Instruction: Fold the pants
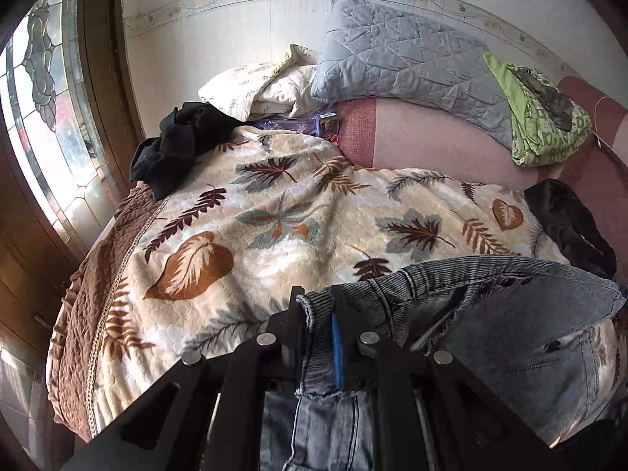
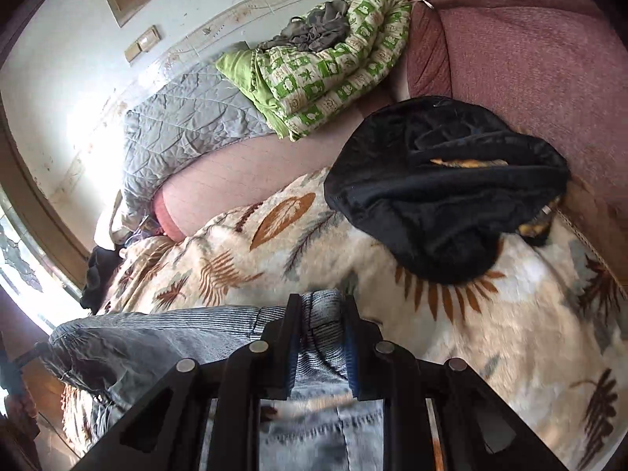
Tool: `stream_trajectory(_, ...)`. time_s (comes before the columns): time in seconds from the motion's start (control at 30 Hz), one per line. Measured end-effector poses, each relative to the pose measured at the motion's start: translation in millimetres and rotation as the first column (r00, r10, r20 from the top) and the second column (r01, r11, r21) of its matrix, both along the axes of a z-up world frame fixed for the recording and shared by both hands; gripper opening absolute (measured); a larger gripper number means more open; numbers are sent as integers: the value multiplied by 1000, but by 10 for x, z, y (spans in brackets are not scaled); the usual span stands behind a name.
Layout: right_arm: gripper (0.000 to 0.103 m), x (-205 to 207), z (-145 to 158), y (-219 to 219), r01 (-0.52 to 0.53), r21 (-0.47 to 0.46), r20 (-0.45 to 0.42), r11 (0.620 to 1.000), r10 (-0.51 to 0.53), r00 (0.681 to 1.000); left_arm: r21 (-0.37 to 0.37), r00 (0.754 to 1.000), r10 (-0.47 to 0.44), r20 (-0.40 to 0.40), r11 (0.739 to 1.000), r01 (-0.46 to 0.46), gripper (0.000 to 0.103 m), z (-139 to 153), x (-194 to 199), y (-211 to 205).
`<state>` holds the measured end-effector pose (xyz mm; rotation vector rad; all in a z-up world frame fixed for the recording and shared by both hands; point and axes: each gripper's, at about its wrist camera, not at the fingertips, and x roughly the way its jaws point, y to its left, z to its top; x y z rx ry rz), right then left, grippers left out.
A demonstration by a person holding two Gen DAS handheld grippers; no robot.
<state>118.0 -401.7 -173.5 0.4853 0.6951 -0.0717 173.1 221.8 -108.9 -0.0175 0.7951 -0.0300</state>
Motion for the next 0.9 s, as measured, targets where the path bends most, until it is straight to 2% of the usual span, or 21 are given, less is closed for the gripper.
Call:
stream_trajectory(0.13,21,-591,-149,-20,-20,-9,-55,1000,20,998,-1,999,-2,-52,1000,2,12,-265,-659,101)
stream_trajectory(0.27,21,-983,-538,16,-63,44,-198,997,71,978,24,976,15,-216,1000,-10,13,-749,-1023,200)
stream_trajectory(0.33,24,-1125,-739,22,-99,95,-296,991,123,947,-6,963,22,-269,1000,-24,18,-883,-1141,271)
stream_trajectory(0.43,32,-1303,-841,17,-136,76,-421,988,155,894,45,949,58,-310,998,-46,23,-903,-1310,327)
stream_trajectory(0.47,32,-1365,-806,-3,-143,60,-422,988,155,893,60,952,68,-299,997,-52,24,-855,-1369,351)
stream_trajectory(0.57,37,-1428,-584,-109,-119,43,-344,992,126,931,124,971,98,-216,990,-72,24,-595,-1514,355)
stream_trajectory(0.63,64,-1334,-458,-155,-80,44,-286,996,89,954,99,986,82,-148,993,-67,24,-390,-1528,283)
stream_trajectory(0.67,67,-1256,-401,-146,-62,30,-256,998,68,964,74,991,64,-122,996,-55,24,-314,-1524,212)
stream_trajectory(0.73,67,-1020,-392,-86,-59,13,-240,998,60,969,42,997,20,-74,999,-17,27,-210,-1487,-8)
stream_trajectory(0.83,67,-634,-524,-12,-54,35,-261,998,61,963,24,999,-49,-17,999,49,43,-204,-1441,-450)
stream_trajectory(0.9,67,-431,-673,5,-40,40,-291,998,50,955,13,996,-88,-10,996,88,54,-292,-1415,-741)
